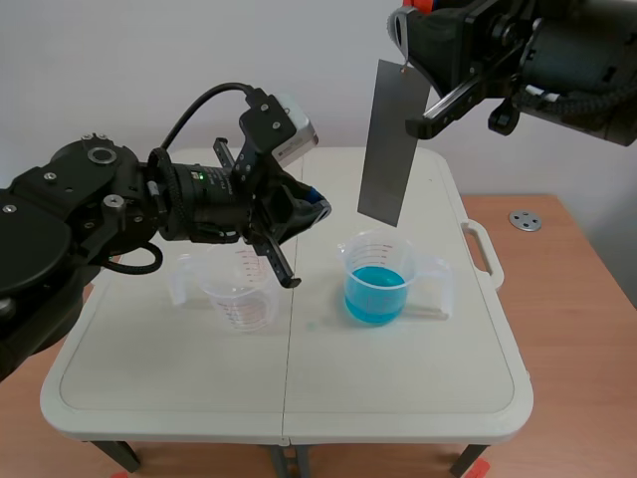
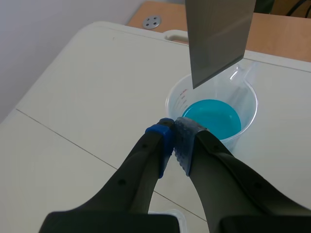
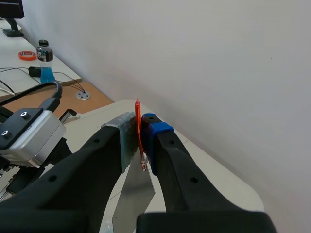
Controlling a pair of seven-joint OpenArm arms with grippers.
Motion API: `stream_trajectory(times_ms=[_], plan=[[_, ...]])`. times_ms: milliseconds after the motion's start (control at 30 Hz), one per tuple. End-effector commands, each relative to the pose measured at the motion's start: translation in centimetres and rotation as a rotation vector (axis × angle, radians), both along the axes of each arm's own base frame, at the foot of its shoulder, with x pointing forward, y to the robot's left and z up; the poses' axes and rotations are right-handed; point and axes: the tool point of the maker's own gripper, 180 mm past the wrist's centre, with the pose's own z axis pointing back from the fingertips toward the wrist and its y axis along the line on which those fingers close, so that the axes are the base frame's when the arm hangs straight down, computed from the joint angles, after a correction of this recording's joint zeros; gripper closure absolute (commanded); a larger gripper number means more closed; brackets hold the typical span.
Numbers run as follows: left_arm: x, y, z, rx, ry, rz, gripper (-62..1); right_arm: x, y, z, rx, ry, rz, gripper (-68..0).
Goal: Hold the metal plate by the orange handle, dip it into the blue solution, take it out and point at it, then put the plate back in the beaker on the left.
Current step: 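Raise the plate and point at it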
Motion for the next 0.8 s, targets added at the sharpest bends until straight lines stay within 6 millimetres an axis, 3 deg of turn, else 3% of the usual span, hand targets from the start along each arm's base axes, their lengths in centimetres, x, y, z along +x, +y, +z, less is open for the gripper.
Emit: stream_trajectory(times_ms=[0, 767], plan=[[0.43, -0.60, 1.71, -0.029, -0.039, -0.012, -1.2, -0.33, 0.17, 1.31, 0.011, -0.041, 0.017, -1.3], [0.47, -0.50, 1.42, -0.001, -0.049, -0.014, -1.2, -0.31, 0.17, 1.15, 0.012, -0.027, 0.017, -1.3]])
